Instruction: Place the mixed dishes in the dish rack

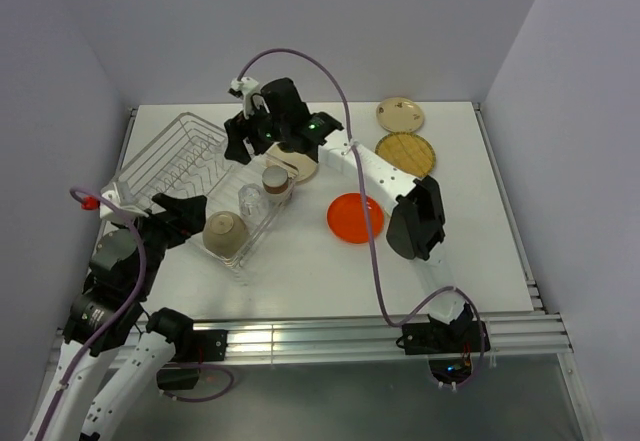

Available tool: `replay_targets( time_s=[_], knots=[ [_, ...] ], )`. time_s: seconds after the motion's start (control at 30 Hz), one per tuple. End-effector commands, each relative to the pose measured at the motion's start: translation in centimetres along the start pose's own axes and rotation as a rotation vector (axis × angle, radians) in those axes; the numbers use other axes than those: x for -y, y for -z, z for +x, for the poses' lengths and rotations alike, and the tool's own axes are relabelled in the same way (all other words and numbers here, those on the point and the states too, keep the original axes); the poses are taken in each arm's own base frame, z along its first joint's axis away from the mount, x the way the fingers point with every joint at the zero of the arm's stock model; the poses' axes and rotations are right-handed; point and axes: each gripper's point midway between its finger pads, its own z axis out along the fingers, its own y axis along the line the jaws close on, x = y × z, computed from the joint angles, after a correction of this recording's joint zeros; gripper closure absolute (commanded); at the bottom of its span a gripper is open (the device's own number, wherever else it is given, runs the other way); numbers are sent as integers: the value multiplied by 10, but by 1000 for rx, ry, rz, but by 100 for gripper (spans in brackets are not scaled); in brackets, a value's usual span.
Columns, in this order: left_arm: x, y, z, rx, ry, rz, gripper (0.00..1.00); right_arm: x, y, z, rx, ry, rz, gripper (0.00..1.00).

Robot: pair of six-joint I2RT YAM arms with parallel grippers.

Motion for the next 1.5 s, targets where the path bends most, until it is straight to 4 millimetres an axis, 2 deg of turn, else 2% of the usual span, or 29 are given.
replay_targets(
  time_s=[0.0,0.07,0.13,0.17,0.23,0.27,0.47,0.73,0.83,1.33,1.47],
  knots=[
    [-11,8,-11,51,-24,-45,5,25,0,-38,97,157,153,100],
    [-14,10,-11,61,-19,-47,5,32,-15,-27,77,178,186,100],
    [-18,12,-10,63,-15,-61,5,35,-24,-25,76,212,199,100],
    [-19,14,-12,70,-11,-63,5,42,-33,-14,56,222,218,100],
    [-21,15,-11,73,-4,-70,5,45,-41,-11,49,259,230,100],
    [-22,17,-11,74,-1,-71,5,50,-48,-3,33,264,238,100],
    [-26,19,-8,78,21,-74,5,60,-67,17,-17,344,258,98],
    [-25,14,-4,71,23,-68,5,70,-79,44,-91,389,263,90],
    [-25,14,-4,70,18,-69,5,73,-83,53,-112,397,263,83],
    [-27,19,-4,73,32,-70,5,80,-94,77,-159,416,262,55],
    [-28,20,-3,70,37,-70,5,79,-98,80,-161,421,262,51]
  ],
)
